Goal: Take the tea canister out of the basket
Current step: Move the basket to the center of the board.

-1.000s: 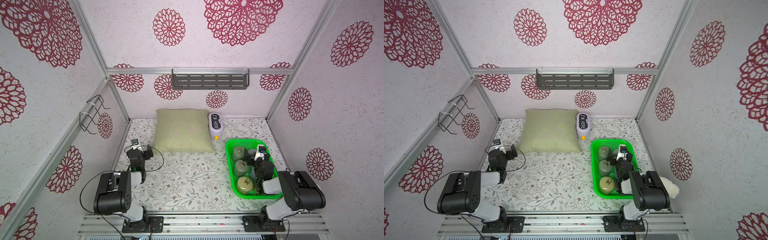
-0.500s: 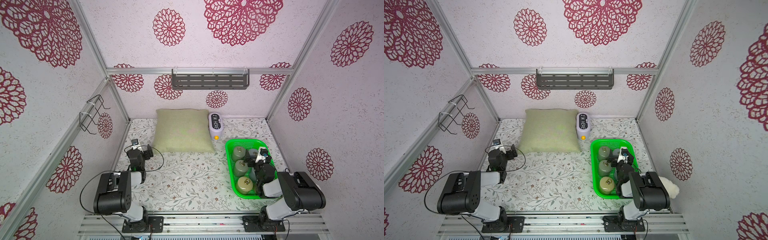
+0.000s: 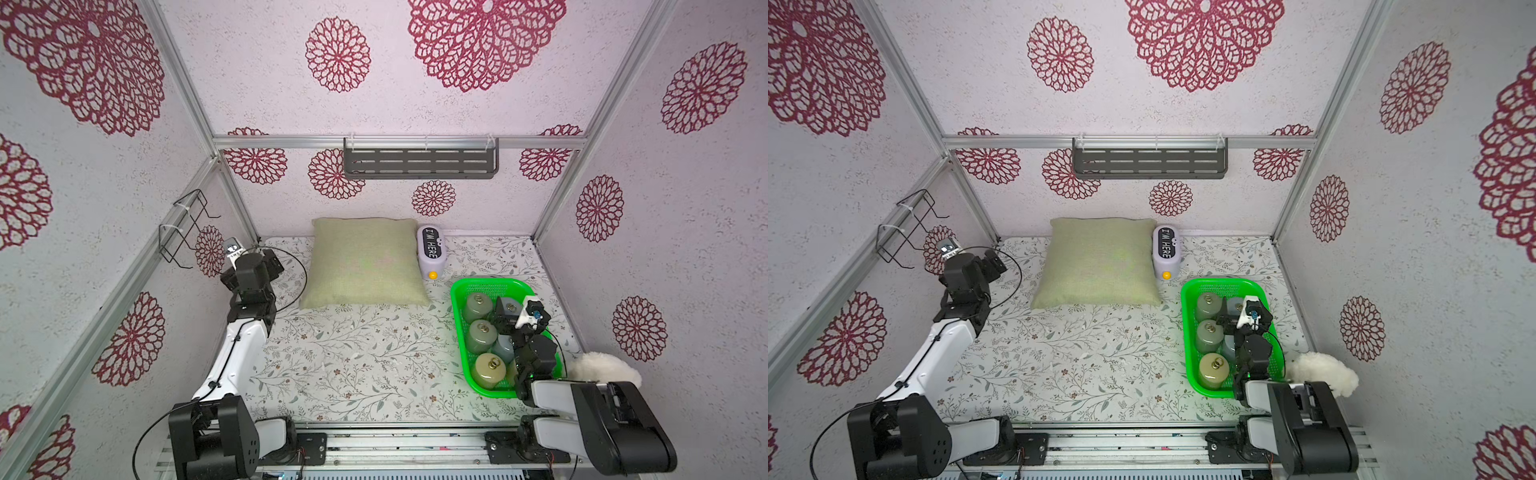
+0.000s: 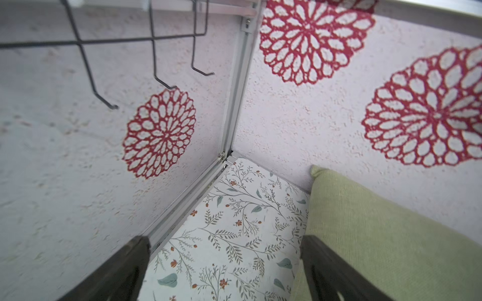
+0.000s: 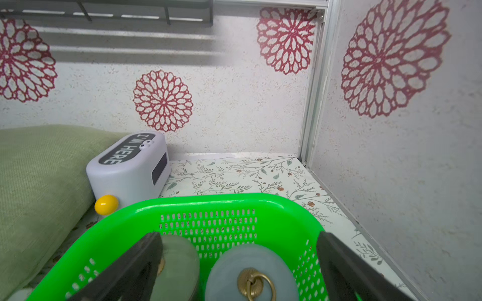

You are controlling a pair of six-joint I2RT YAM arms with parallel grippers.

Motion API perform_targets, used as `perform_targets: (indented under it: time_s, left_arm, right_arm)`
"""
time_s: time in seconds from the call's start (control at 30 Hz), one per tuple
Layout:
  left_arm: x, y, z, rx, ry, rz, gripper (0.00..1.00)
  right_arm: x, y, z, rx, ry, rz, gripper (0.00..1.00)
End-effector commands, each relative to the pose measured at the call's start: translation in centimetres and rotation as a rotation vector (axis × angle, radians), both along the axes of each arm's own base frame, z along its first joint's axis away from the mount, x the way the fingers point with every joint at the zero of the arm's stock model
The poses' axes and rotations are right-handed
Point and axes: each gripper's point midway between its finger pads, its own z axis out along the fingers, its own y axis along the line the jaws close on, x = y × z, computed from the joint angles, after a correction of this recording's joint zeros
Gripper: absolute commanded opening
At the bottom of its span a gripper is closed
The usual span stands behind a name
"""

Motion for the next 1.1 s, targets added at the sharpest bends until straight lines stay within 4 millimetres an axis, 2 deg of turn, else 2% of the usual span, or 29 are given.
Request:
perform_targets:
  time_s: [0.0, 0.13, 0.3, 0.37, 0.47, 0.6, 0.73, 0.9, 1.07]
  left_arm:
    - [-3.2, 0.3, -3.4, -0.098, 0.152, 0.067, 0.97]
    - [-3.2, -1.7, -2.0, -0.19, 0.012, -0.029, 0.97]
    - [-2.5, -5.0, -1.8, -0.326, -0.013, -0.168, 0.97]
    - [-2.2, -6.8, -1.9, -0.361, 0.001, -0.225, 0.97]
    - [-2.1, -10.0, -2.0, -0.38, 0.039, -0.317, 0.97]
    - [-2.4, -15.5, -2.7, -0.406, 0.109, -0.453, 0.97]
    - [-3.5, -22.3, -3.8, -0.403, 0.199, -0.596, 0.97]
    - [-5.3, -30.3, -6.5, -0.418, 0.328, -0.713, 0.97]
    - [-7.0, -38.2, -8.8, -0.429, 0.422, -0.814, 0.97]
  right_arm:
    - [0.4, -0.7, 1.2, 0.11, 0.026, -0.037, 0.99]
    - [0.3, -1.0, 2.1, 0.157, 0.063, -0.047, 0.99]
    - [0.1, -1.1, 3.2, 0.305, 0.11, -0.035, 0.99]
    - [0.3, -0.6, 3.2, 0.417, 0.17, -0.025, 0.99]
    - [0.7, 1.3, 2.8, 0.477, 0.313, 0.054, 0.99]
    - [0.1, 3.7, 3.2, 0.474, 0.382, 0.193, 0.99]
    - [-0.8, 5.5, 3.5, 0.511, 0.381, 0.306, 0.99]
    - [-1.0, 4.7, 2.8, 0.528, 0.445, 0.238, 0.99]
    - [-1.7, 3.3, 3.3, 0.475, 0.476, 0.156, 0.99]
